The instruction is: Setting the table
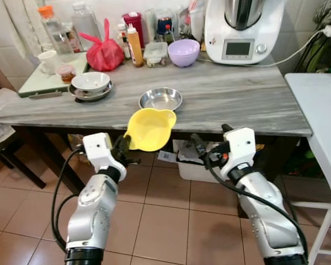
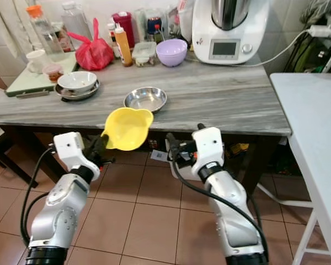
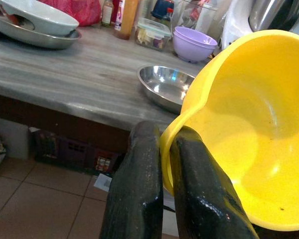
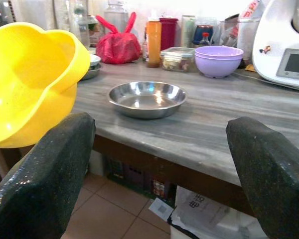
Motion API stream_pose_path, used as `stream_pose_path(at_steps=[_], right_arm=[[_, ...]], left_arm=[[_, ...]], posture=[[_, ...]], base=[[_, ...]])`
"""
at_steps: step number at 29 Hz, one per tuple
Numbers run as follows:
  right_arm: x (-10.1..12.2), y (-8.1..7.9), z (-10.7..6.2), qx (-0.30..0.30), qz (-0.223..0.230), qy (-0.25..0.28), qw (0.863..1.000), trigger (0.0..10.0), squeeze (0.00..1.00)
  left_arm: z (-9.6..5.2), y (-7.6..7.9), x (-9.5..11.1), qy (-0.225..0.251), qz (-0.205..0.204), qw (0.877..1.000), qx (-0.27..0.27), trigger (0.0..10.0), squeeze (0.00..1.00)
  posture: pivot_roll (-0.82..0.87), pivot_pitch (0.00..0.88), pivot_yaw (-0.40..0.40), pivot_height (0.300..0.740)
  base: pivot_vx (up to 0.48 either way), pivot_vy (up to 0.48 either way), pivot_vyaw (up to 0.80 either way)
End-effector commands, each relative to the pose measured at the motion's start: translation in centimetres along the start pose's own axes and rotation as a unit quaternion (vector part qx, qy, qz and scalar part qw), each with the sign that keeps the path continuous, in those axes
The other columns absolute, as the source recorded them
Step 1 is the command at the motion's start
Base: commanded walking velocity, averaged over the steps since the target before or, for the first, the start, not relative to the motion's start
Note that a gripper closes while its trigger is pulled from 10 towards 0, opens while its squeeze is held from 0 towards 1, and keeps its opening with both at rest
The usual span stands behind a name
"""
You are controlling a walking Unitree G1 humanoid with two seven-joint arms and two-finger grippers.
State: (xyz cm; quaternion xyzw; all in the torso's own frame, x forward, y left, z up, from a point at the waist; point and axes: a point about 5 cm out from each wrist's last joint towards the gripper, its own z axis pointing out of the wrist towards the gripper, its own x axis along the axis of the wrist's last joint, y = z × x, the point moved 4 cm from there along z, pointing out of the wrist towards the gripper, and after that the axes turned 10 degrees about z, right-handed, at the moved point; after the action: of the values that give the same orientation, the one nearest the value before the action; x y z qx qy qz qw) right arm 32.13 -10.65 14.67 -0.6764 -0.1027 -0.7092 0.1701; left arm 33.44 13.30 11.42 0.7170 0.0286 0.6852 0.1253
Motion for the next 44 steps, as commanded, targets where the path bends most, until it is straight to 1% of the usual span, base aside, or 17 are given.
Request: stream_pose_path(at_steps=[1, 20, 26, 36, 44], right_arm=[[0.46, -0.01, 0.04, 0.001, -0.005, 0.007, 1.000, 10.0, 0.00], [0.51, 0.07, 0.06, -0.002, -0.008, 0.008, 1.000, 10.0, 0.00], [0.50, 0.08, 0.05, -0.002, -0.009, 0.008, 1.000, 10.0, 0.00], [0.58, 0.20, 0.04, -0.004, -0.011, 0.010, 1.000, 10.0, 0.00], [0.49, 0.88, -0.29, -0.019, -0.013, 0.010, 1.000, 10.0, 0.00]], left_arm=[[0.10, -0.03, 0.21, 0.001, 0.004, 1.000, 0.002, 10.0, 0.00], [0.24, 0.04, 0.15, 0.000, 0.008, 1.000, 0.001, 10.0, 0.00], [0.18, 0.10, 0.48, 0.013, 0.003, 1.000, 0.005, 10.0, 0.00], [0.23, 0.63, 0.77, 0.020, 0.003, 1.000, -0.016, 10.0, 0.00], [0.12, 0.71, 0.73, 0.018, 0.006, 1.000, -0.023, 10.0, 0.00]], posture=[[-0.15, 0.043, 0.111, 0.740], [-0.15, 0.044, 0.114, 0.740], [-0.15, 0.043, 0.112, 0.740], [-0.15, 0.040, 0.112, 0.740], [-0.15, 0.040, 0.119, 0.740]], base=[[0.000, 0.240, 0.00], [0.000, 0.299, 0.00], [0.000, 0.000, 0.00], [0.000, 0.000, 0.00], [0.289, 0.000, 0.00]])
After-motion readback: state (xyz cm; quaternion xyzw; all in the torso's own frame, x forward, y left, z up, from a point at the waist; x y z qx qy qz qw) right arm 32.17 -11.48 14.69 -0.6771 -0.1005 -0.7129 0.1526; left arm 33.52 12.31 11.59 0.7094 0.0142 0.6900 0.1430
